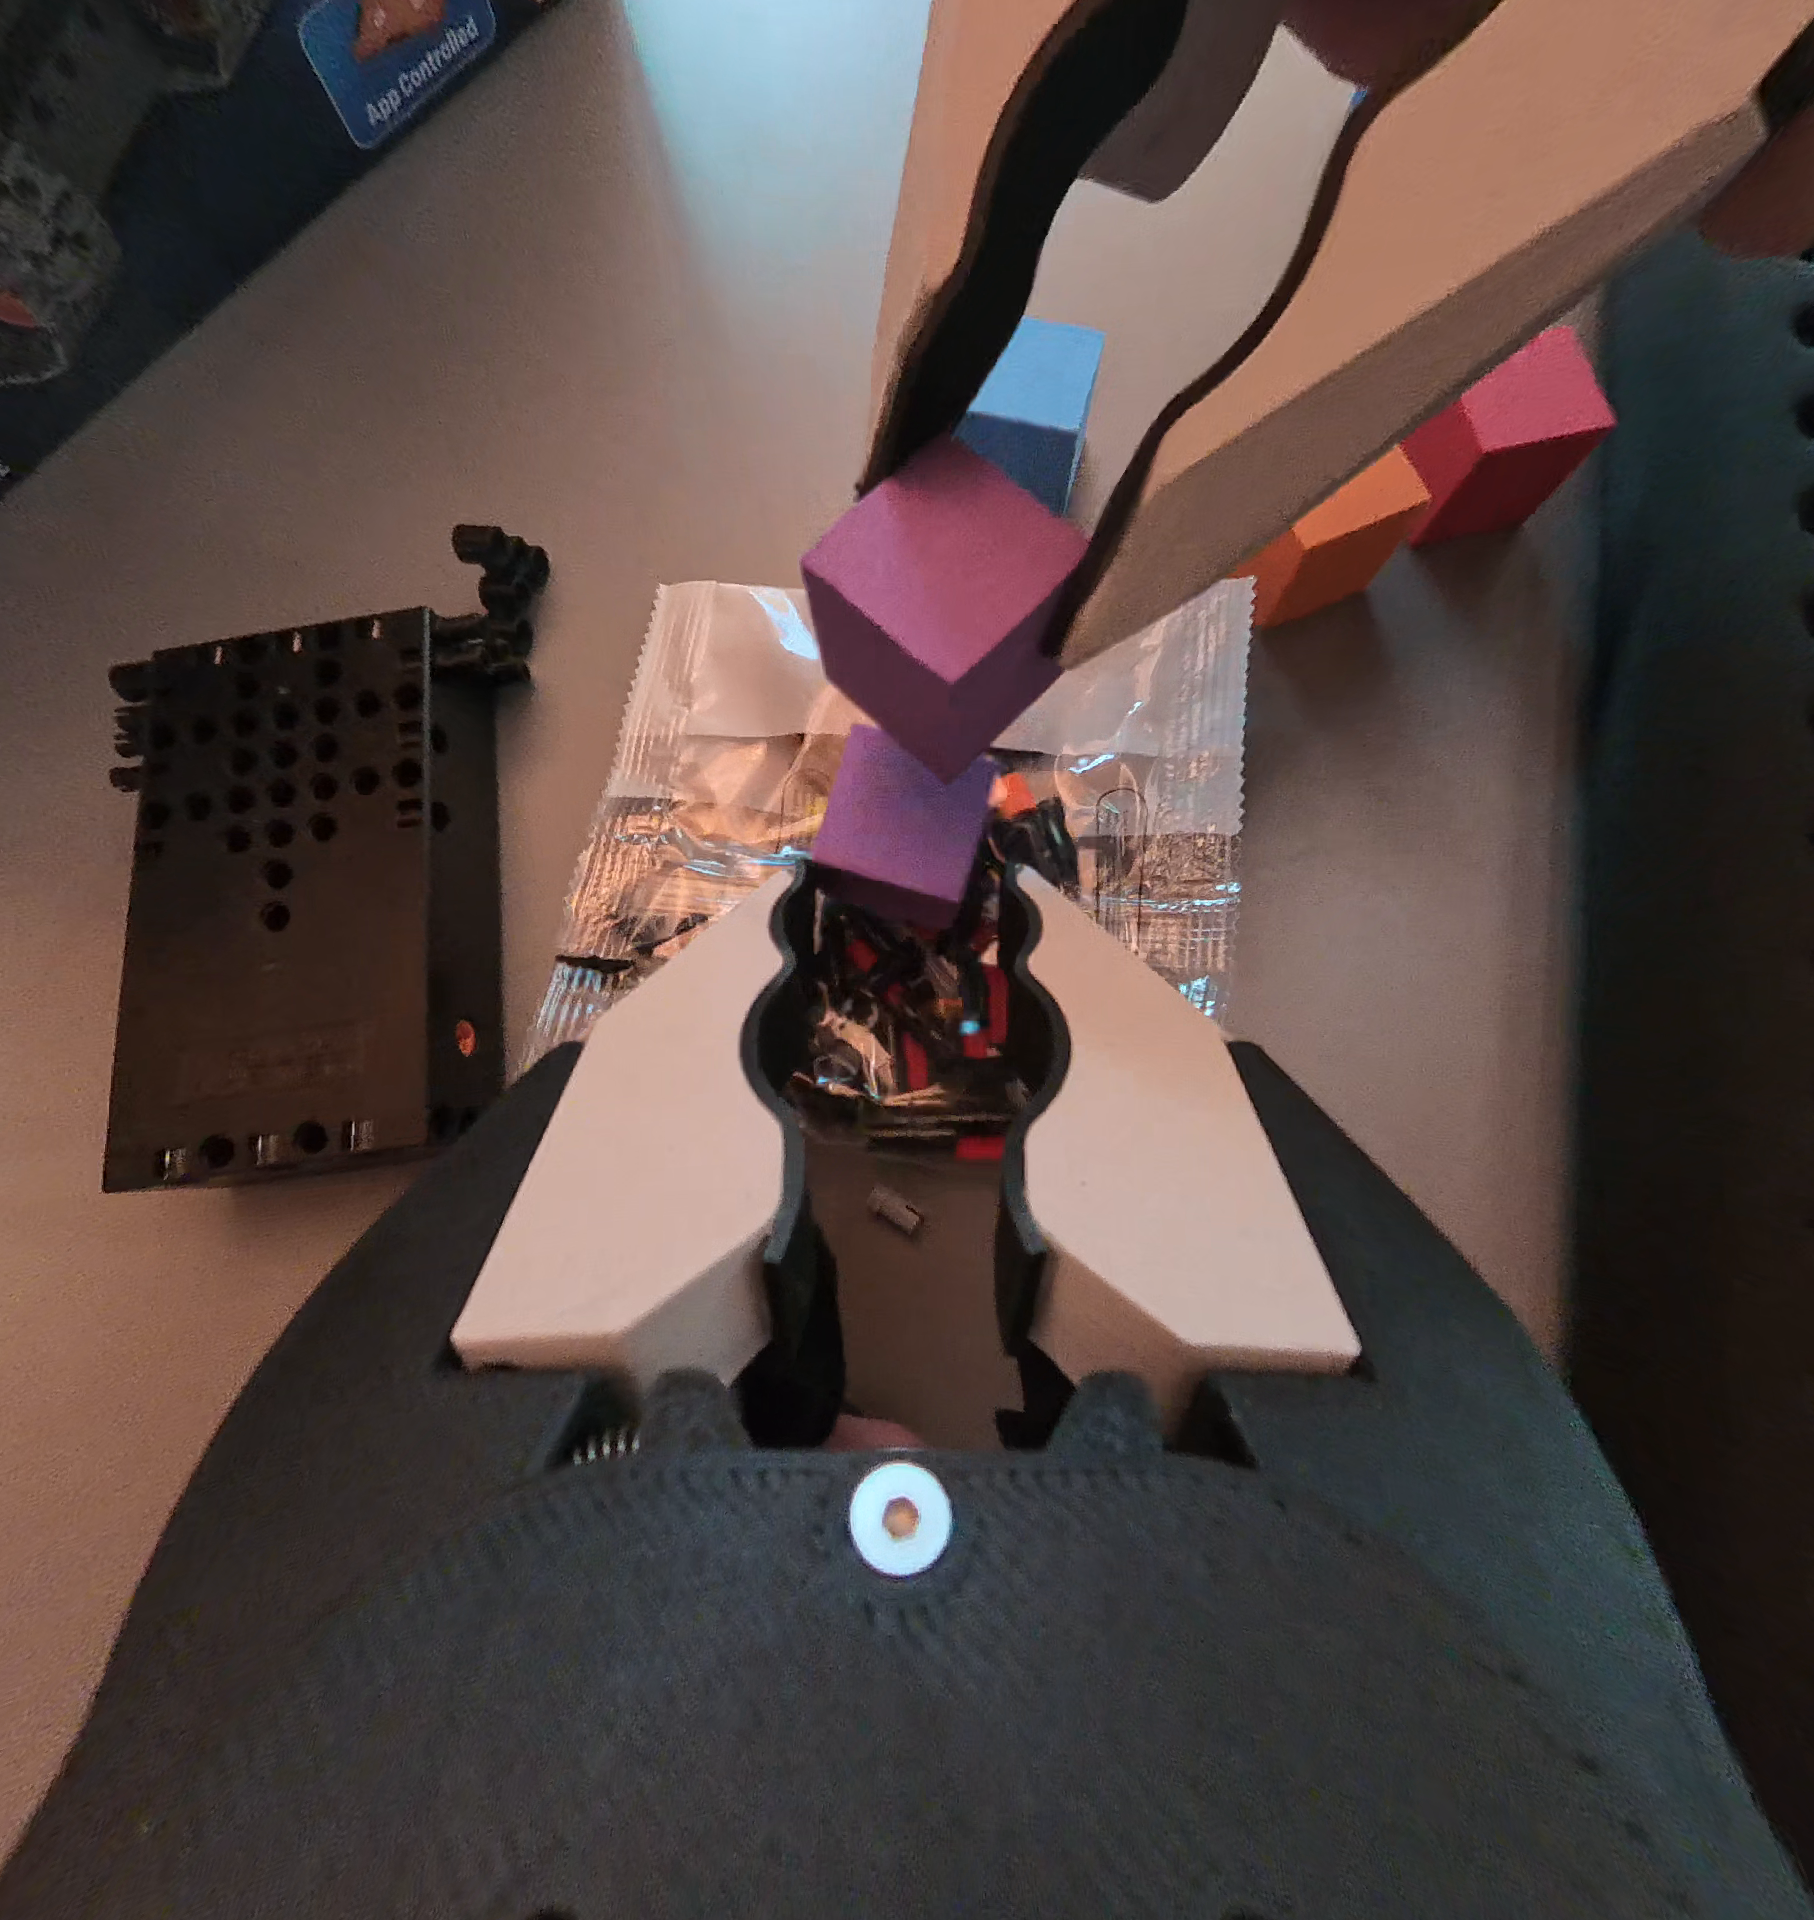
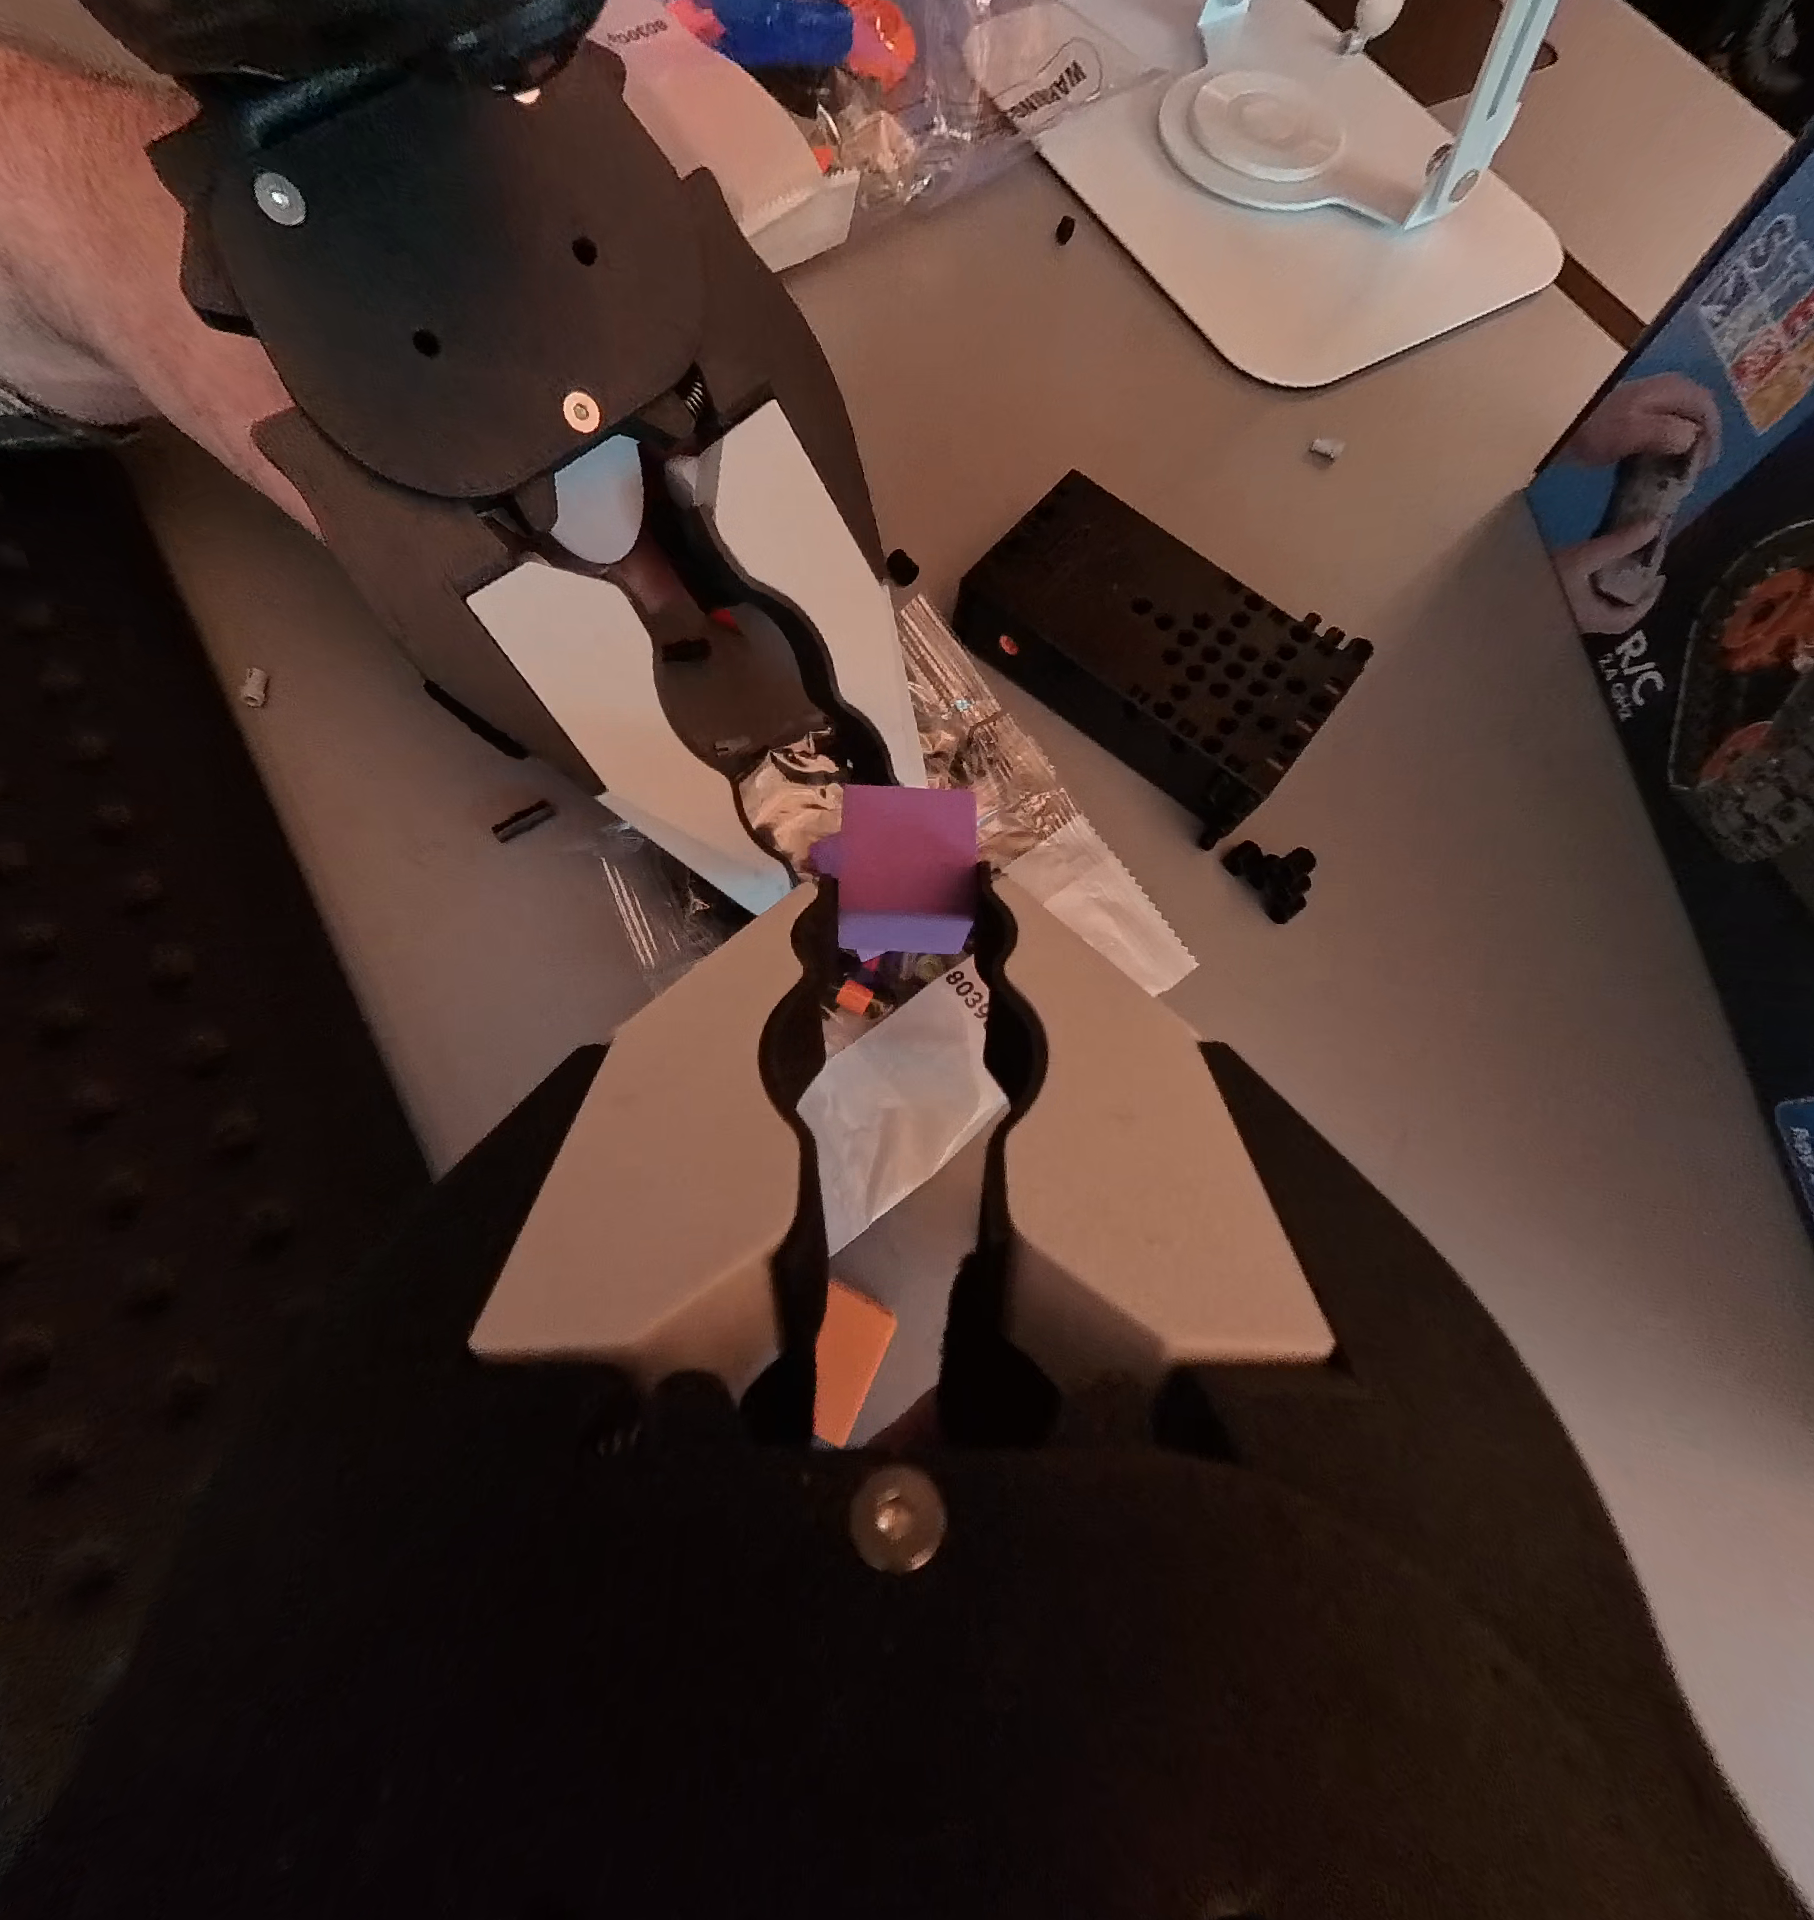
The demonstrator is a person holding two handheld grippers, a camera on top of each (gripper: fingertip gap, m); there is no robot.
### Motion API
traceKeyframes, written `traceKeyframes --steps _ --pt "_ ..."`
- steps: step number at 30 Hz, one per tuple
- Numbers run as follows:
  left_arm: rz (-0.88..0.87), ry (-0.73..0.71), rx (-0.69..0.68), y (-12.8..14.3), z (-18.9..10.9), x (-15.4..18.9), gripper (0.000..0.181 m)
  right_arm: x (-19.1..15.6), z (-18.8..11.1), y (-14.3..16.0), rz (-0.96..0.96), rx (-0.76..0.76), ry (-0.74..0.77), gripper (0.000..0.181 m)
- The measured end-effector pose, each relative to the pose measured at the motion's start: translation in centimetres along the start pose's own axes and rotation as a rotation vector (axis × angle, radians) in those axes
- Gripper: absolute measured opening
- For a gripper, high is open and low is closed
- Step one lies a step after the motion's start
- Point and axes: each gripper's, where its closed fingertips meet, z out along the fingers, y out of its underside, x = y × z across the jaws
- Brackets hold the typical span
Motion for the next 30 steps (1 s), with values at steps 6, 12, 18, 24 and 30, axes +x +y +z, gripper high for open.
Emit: traceKeyframes --steps 6,12,18,24,30 --pt "-0.001 0.005 0.03 -0.3 -1.1 0.0 0.039 -0.4 1.2 0.0 -0.021 -0.044 -0.04 0.025" --pt "0.024 -0.011 0.022 0.0 -1.3 0.0 0.039 -0.6 2.2 0.2 -0.019 -0.089 -0.071 0.026" --pt "0.033 -0.021 0.031 -0.1 -1.6 -0.1 0.039 -0.4 2.3 0.6 -0.02 -0.114 -0.05 0.034" --pt "0.03 -0.024 0.044 -0.1 -2.6 -0.3 0.04 2.2 -1.3 2.4 0.0 -0.138 0.048 0.043" --pt "0.038 -0.03 0.048 -0.2 -2.7 -0.5 0.039 3.8 -2.0 7.6 0.018 -0.269 0.041 0.046"
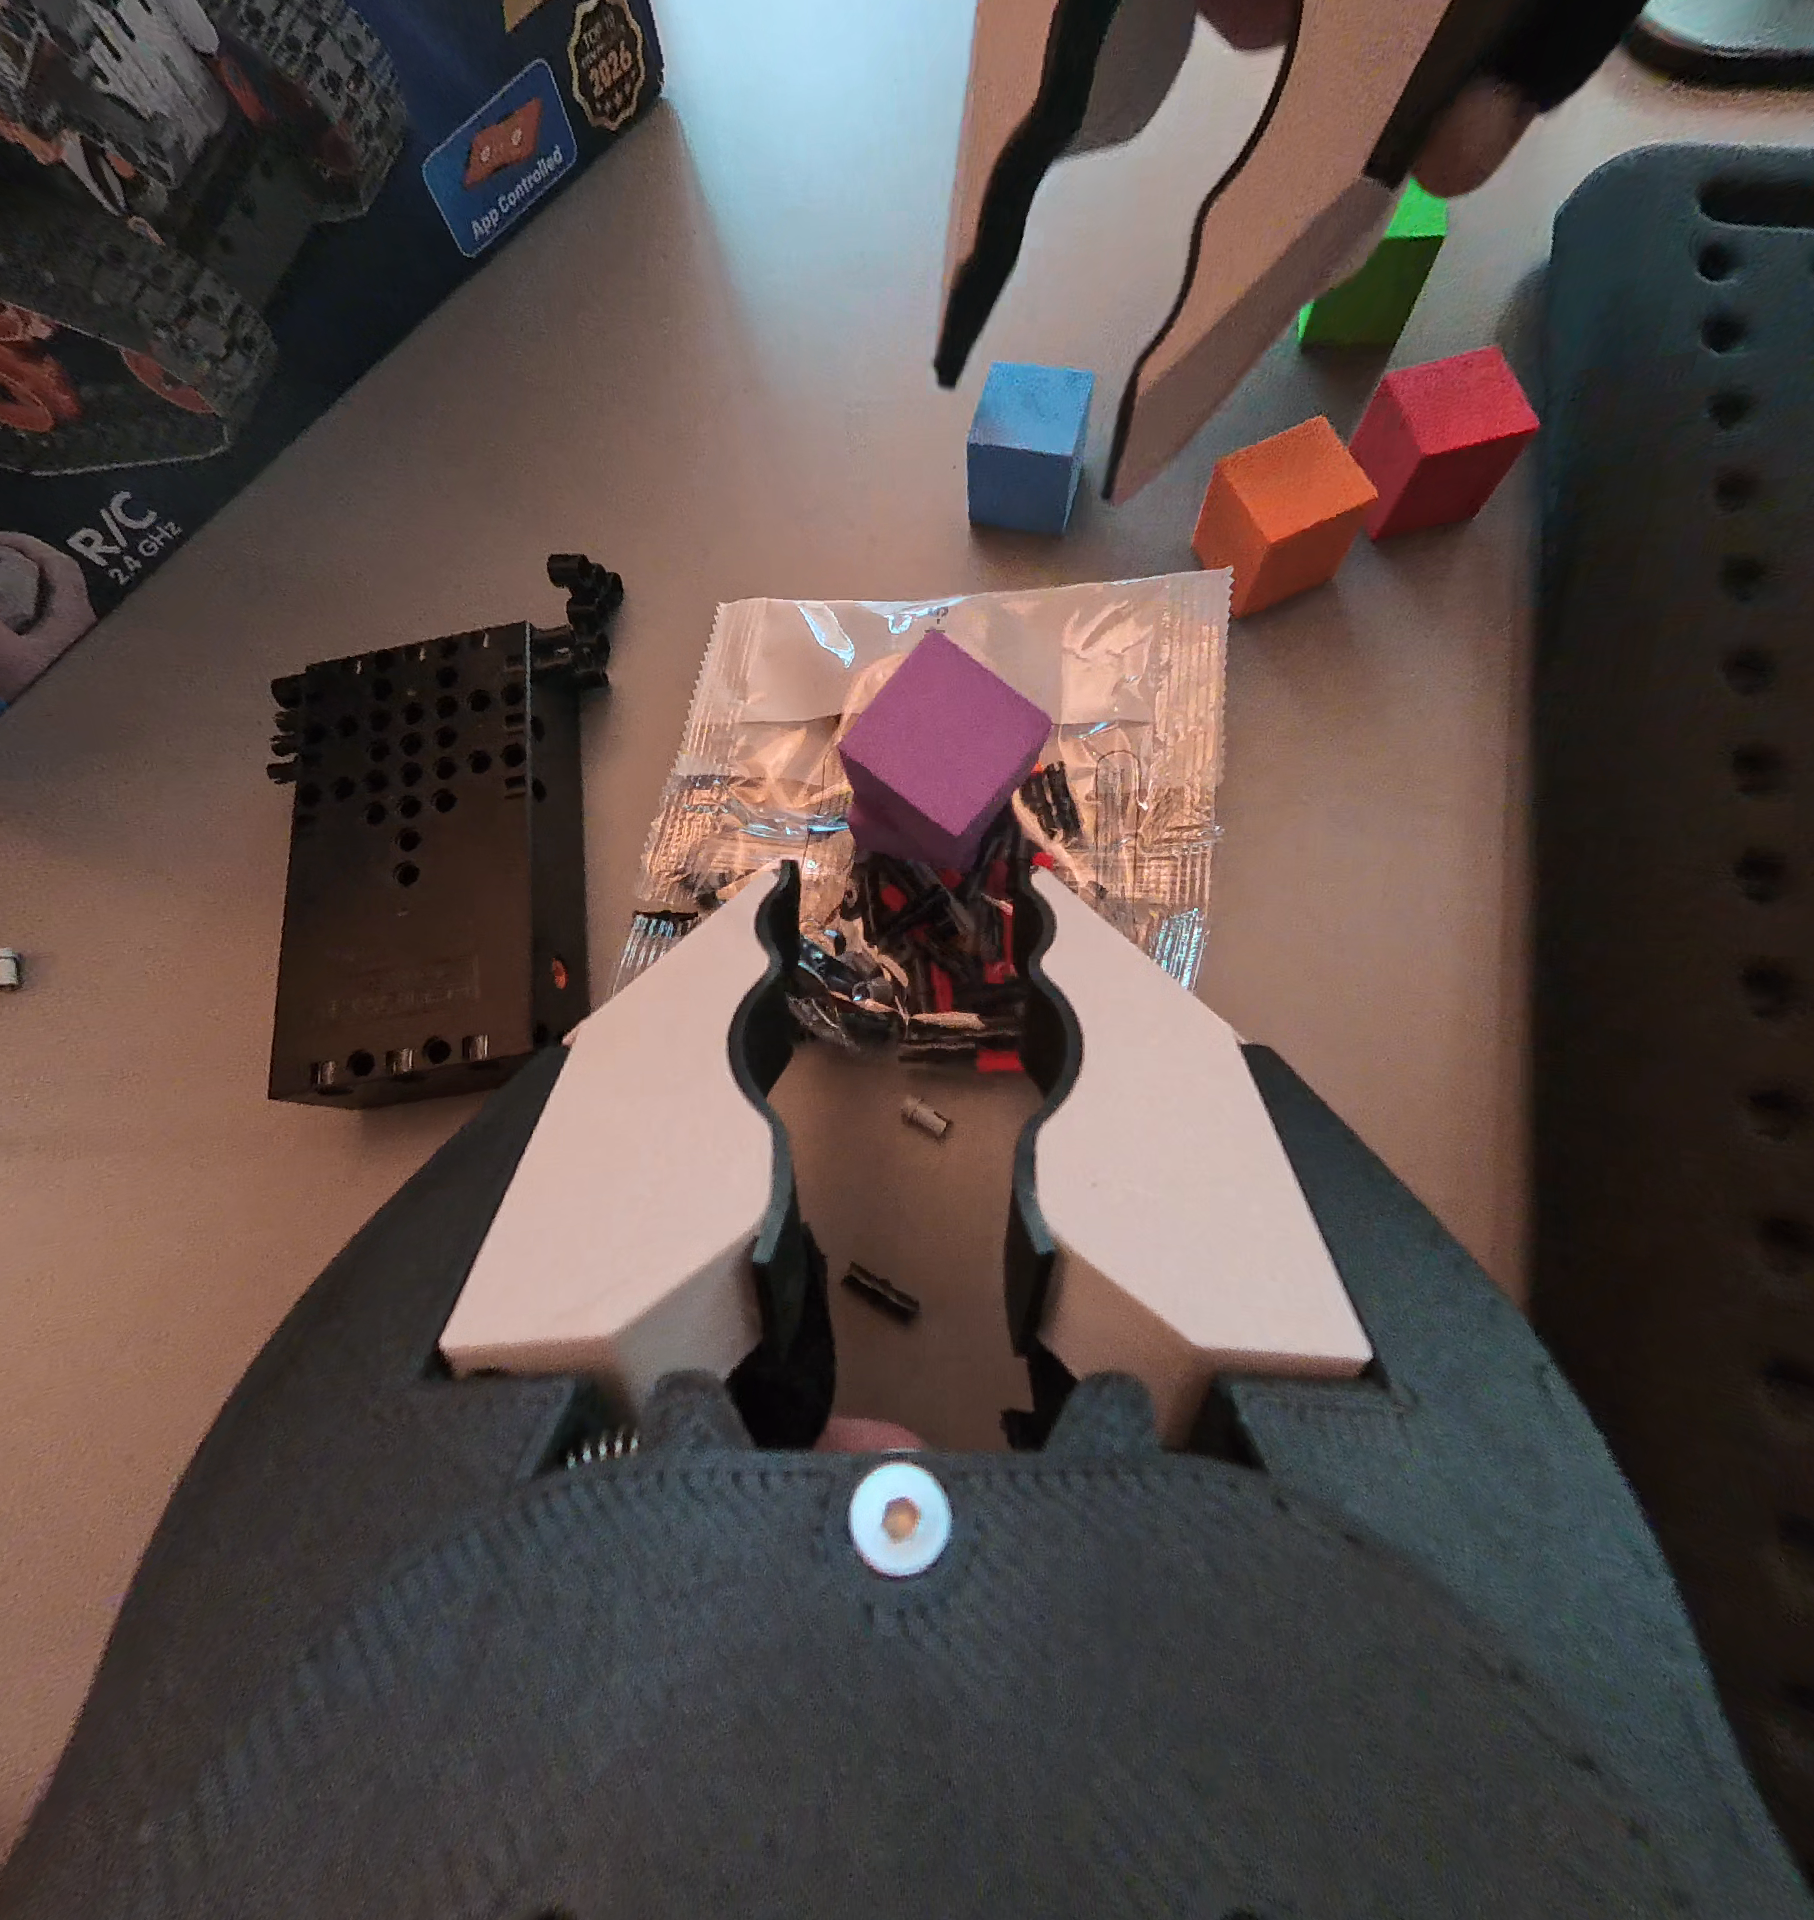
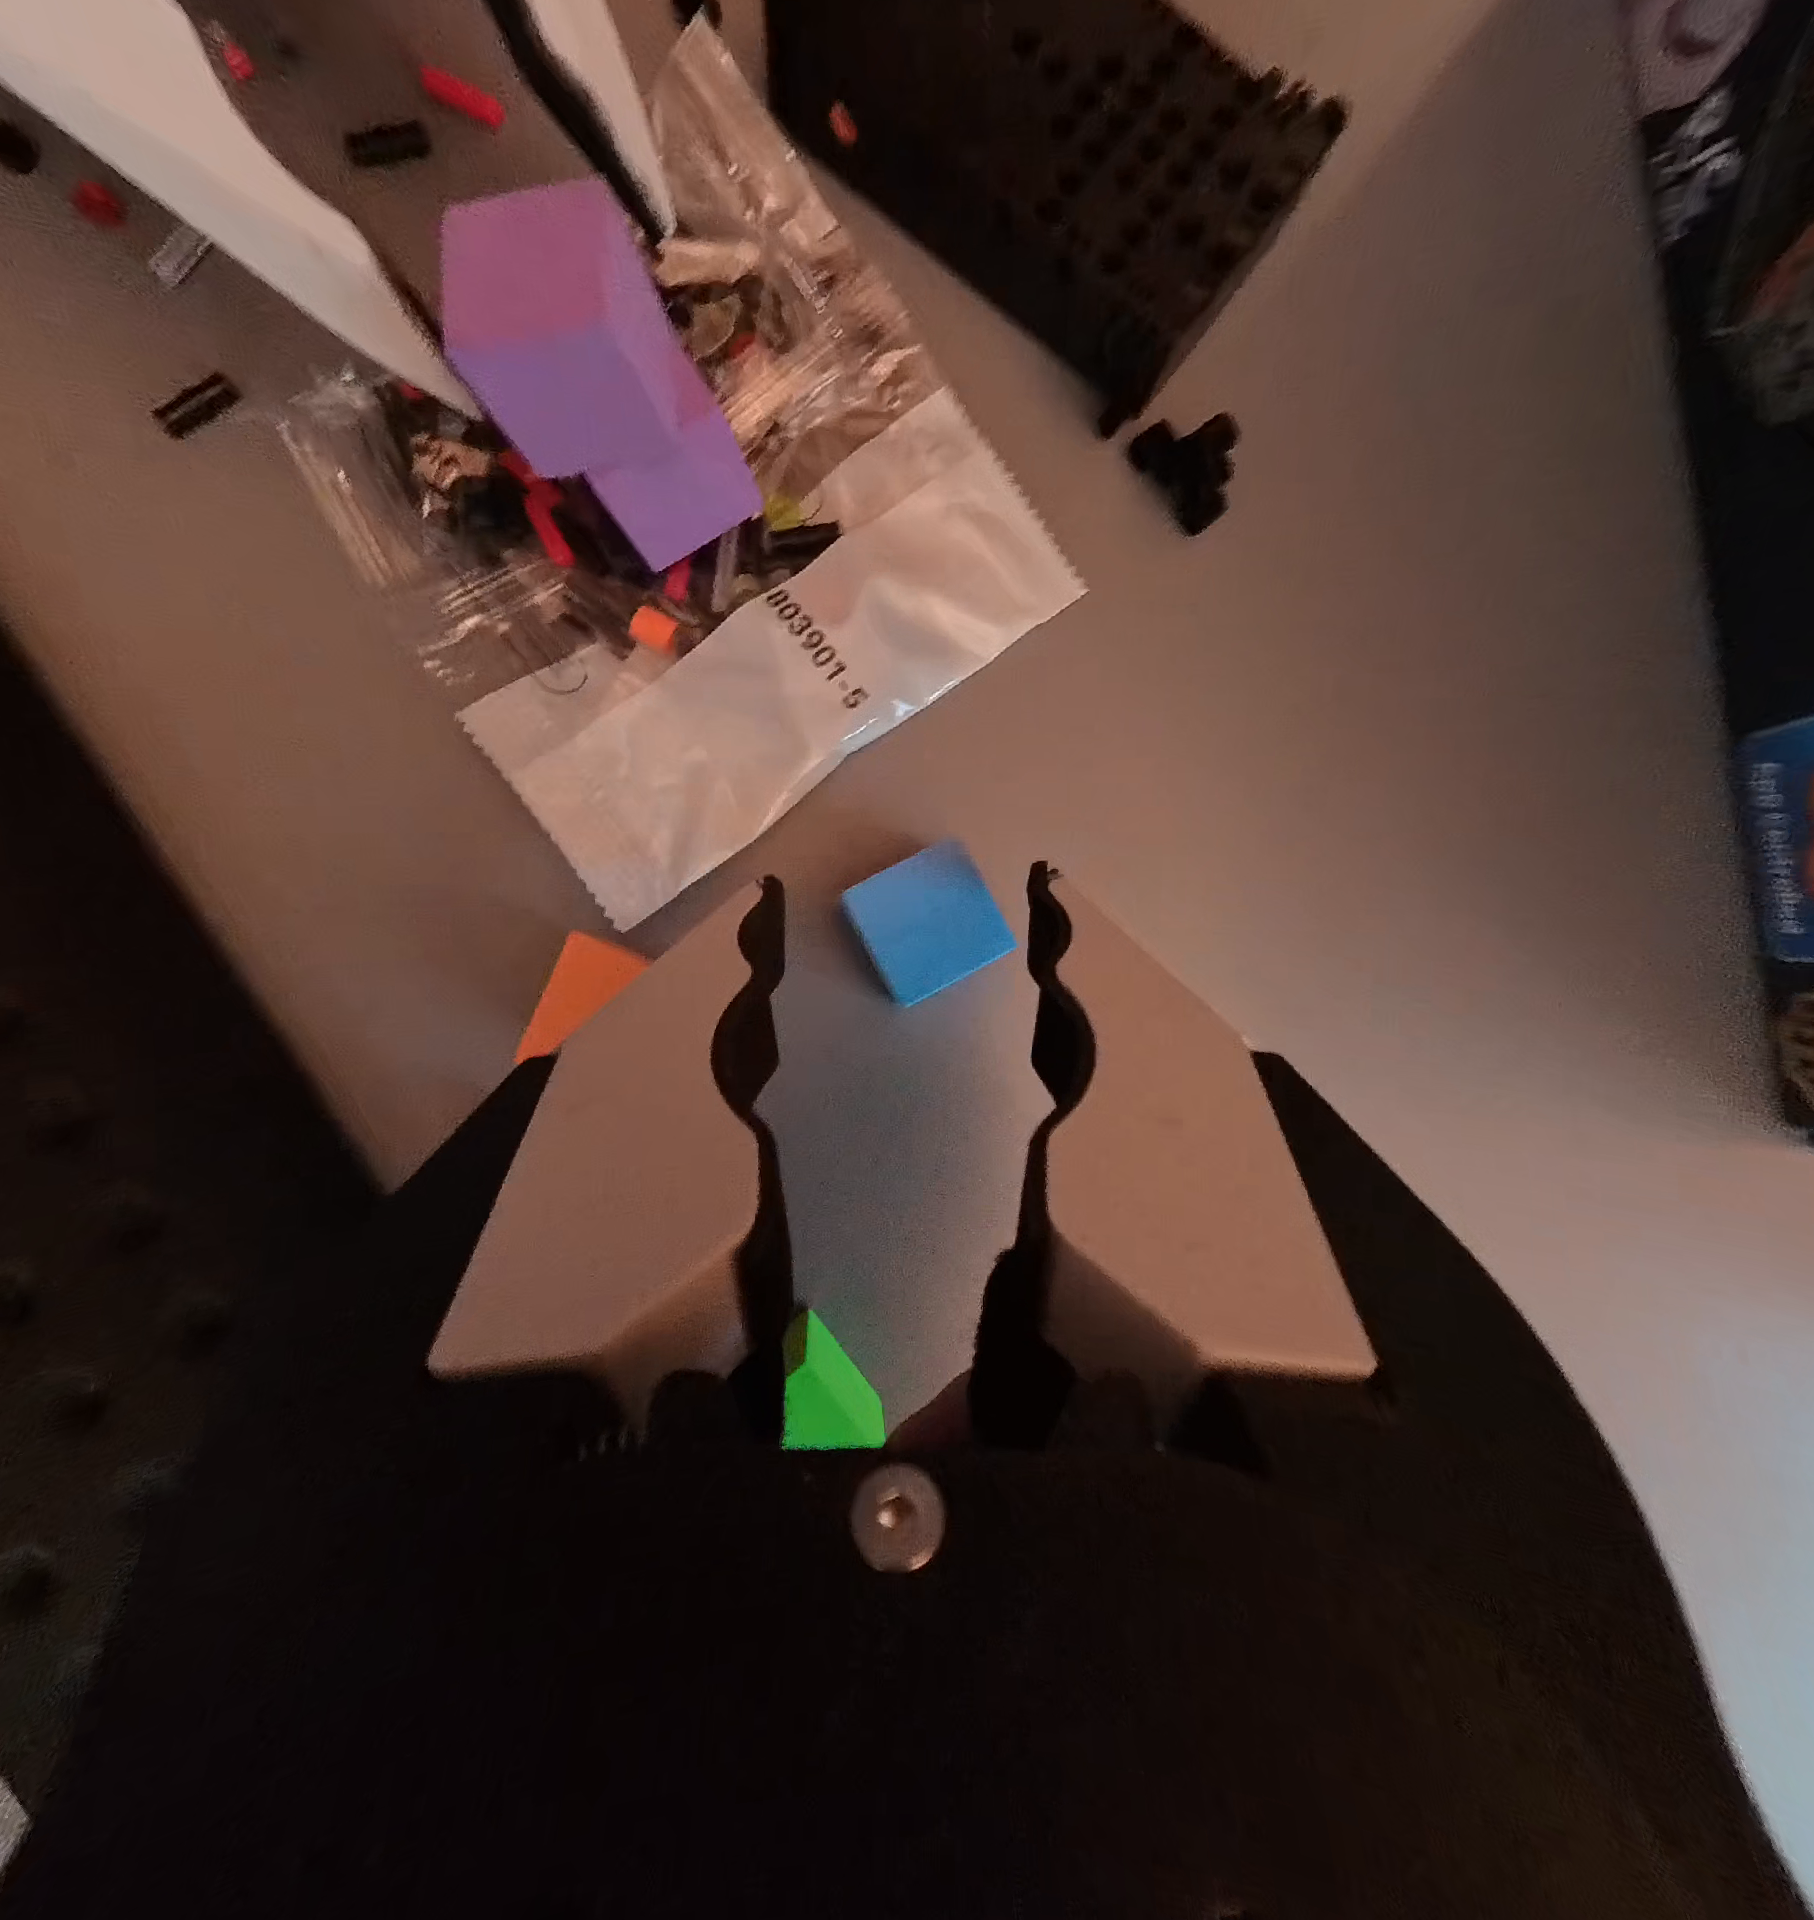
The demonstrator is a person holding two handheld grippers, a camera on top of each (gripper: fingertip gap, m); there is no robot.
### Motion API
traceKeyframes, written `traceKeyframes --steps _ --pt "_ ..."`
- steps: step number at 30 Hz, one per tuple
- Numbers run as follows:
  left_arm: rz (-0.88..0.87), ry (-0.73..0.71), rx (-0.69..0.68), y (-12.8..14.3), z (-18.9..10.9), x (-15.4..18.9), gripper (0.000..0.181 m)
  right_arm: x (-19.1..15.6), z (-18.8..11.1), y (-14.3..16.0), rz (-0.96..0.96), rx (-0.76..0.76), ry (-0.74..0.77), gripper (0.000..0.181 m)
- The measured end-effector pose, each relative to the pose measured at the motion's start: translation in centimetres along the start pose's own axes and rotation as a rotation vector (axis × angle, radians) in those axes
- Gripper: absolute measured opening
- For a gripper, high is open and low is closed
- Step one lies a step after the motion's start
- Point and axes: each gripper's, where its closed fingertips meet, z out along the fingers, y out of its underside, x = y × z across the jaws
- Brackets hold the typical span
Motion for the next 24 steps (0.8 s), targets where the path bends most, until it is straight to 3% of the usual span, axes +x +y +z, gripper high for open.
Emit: traceKeyframes --steps 3,14,24 --pt "0.008 -0.009 0.007 0.0 0.0 -0.1 0.038 0.3 0.9 1.1 -0.004 -0.035 0.005 0.033" --pt "0.058 -0.002 0.068 -1.7 1.3 -0.2 0.038 0.3 -0.6 -0.6 0.005 0.051 0.014 0.032" --pt "0.057 0.02 0.04 -0.9 1.3 0.1 0.038 -1.6 -1.7 -4.3 -0.016 0.174 -0.047 0.032"
